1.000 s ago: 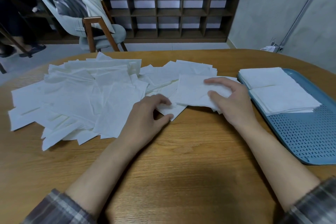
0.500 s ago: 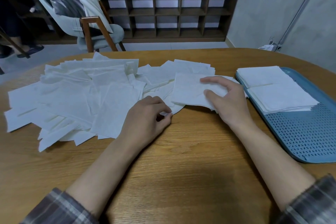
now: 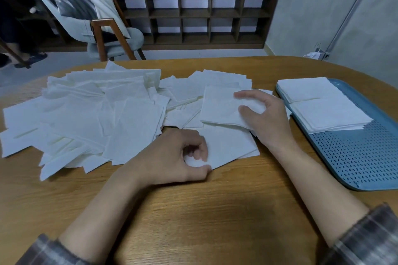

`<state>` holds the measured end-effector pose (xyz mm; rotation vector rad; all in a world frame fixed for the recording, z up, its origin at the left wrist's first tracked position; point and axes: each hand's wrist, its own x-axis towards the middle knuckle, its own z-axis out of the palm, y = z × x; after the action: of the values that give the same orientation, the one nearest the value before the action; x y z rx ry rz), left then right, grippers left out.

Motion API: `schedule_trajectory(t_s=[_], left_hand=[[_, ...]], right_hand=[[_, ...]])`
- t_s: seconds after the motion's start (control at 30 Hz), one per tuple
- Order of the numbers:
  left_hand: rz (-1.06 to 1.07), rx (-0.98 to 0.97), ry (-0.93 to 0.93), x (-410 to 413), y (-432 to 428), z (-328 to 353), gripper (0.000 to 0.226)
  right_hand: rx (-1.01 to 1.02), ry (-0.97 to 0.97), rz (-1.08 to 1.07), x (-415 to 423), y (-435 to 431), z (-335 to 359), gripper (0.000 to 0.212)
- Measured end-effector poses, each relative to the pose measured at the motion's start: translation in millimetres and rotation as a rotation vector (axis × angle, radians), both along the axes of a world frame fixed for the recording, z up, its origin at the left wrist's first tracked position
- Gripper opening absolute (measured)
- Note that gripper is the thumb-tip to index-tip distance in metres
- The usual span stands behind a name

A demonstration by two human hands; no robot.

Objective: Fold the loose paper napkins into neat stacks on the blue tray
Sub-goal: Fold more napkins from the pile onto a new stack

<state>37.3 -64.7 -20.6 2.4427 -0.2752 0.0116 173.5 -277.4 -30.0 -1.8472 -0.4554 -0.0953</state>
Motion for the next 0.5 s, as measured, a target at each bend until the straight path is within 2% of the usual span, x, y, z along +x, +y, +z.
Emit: schedule_trajectory(t_s=[0.1, 0.27, 0.4, 0.5], left_hand=[[0.002, 0.136, -0.15, 5.1, -6.3, -13.7, 0.036], [-0.054, 0.148, -0.35, 7.5, -15.2, -21.1, 0.016], [-0.019, 0.047, -0.291, 5.2, -14.2, -16.4, 0.005], [0.041, -0.084, -0.186, 2.7, -12.5, -11.5, 0.01]], right_hand=[[-0.004, -0.02, 0.01, -0.6, 1.7, 0.1, 0.035], [-0.009, -0.038, 0.025, -1.9, 2.3, 0.0, 0.034], [-0.015, -0.034, 0.072, -3.2, 2.8, 1.5, 0.034], [0.005, -0.012, 0.135, -4.2, 2.7, 2.7, 0.038]])
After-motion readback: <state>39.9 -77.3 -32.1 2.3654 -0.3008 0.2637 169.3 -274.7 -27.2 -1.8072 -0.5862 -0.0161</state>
